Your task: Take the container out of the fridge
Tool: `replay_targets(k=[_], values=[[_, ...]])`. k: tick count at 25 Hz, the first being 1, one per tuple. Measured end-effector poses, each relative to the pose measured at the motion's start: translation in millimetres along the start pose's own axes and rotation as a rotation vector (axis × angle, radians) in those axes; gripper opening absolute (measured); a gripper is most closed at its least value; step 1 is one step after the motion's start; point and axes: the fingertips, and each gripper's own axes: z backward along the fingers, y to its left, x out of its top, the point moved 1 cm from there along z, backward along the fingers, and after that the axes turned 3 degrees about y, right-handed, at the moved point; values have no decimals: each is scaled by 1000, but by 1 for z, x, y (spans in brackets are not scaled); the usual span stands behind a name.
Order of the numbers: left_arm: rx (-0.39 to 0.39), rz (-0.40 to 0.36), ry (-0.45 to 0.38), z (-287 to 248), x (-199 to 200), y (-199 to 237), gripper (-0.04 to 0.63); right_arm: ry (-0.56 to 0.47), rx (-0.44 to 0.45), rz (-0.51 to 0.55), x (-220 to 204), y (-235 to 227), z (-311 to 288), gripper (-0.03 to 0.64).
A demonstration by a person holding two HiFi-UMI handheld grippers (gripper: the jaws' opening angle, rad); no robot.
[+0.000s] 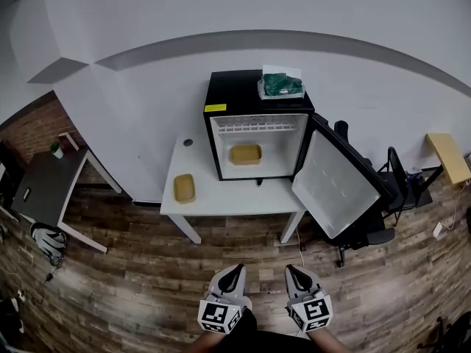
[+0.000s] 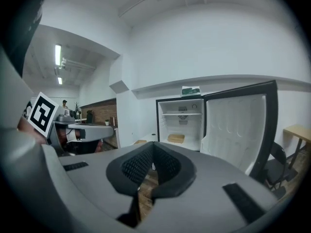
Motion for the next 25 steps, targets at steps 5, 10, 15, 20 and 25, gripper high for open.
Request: replay_targets(k=[5,10,15,20,25], values=[[-29,2,-2,-29,6,44,17,43,-22,36,10,1,-55,-2],[-42,36,-4,-44,2,86,17,74,-46,59,20,1,-99,-2],[-15,47,-32,-54,4,119,17,105,-104,71,31,-8,-123,-2],[31,48,-52,-54,2,138,17,126,-98,100,26,-11,-140,-2],[92,65,-49,-61,-1,157,17,114,-35,120,30,-4,-163,-2]])
